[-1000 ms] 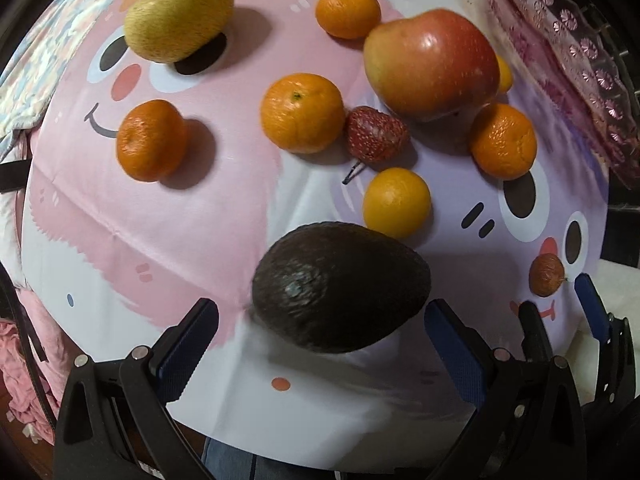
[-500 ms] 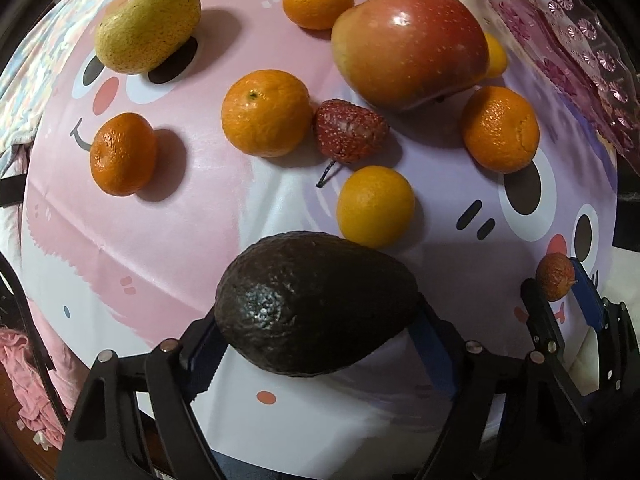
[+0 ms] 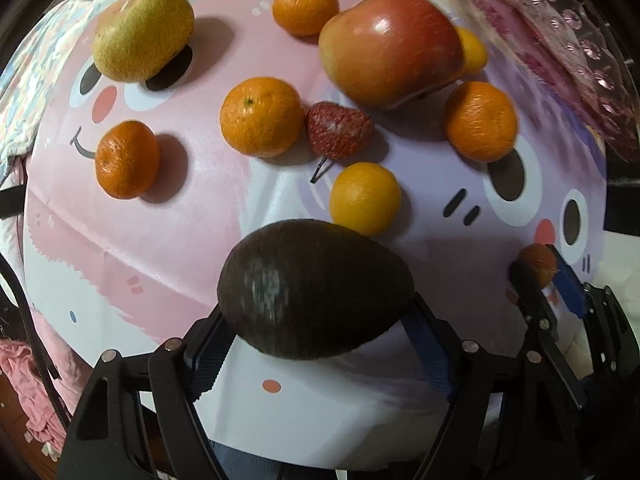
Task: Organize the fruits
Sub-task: 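Close left gripper on the avocado while right gripper closes on the brown fruit, then lift and carry the avocado and brown fruit toward the pink glass bowl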
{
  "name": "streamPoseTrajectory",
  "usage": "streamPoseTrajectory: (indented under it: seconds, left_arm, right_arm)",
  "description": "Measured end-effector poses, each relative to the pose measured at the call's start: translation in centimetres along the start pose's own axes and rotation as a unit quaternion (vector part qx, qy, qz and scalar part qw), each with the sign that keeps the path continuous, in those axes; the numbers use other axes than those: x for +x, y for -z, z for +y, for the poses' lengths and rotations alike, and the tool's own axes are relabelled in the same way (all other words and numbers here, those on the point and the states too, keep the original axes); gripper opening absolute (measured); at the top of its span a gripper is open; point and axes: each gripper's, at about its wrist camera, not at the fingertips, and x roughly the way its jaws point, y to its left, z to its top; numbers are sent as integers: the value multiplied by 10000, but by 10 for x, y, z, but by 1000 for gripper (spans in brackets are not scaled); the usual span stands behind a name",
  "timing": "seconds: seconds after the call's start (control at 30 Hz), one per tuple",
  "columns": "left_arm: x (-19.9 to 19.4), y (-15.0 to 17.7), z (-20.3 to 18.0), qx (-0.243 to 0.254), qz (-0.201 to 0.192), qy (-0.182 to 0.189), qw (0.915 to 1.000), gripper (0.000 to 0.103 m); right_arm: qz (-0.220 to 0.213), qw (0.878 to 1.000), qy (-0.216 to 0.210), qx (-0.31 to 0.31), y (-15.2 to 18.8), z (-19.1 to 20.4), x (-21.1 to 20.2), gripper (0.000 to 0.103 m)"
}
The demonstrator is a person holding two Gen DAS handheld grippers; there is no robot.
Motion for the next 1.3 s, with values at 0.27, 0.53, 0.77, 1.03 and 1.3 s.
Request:
streamPoseTrajectory:
  seconds: [0.27,0.53,0.77,1.03,1.3]
  left_arm:
    - [-48,-6,-21,348,-444,-44,9984,54]
    - [-62,-33,-13,381,-585,143,9975,39]
    - [-46,-21,21,204,-224,116,9995,64]
    - [-15,-26,52,-329,-111,188,9992,65]
    - [-2,-13,74,-646,92,609,9960,67]
  right_arm:
    - [-111,9996,-150,189,-11,0,-24,29]
    - [-309,9990,-151,299,-22,-5,-39,29]
    - [-318,9985,-71,430,-17,-13,-43,29]
    - [-318,9986,-74,416,-17,-17,-42,29]
    - [-294,9988,-95,381,-15,-18,-42,29]
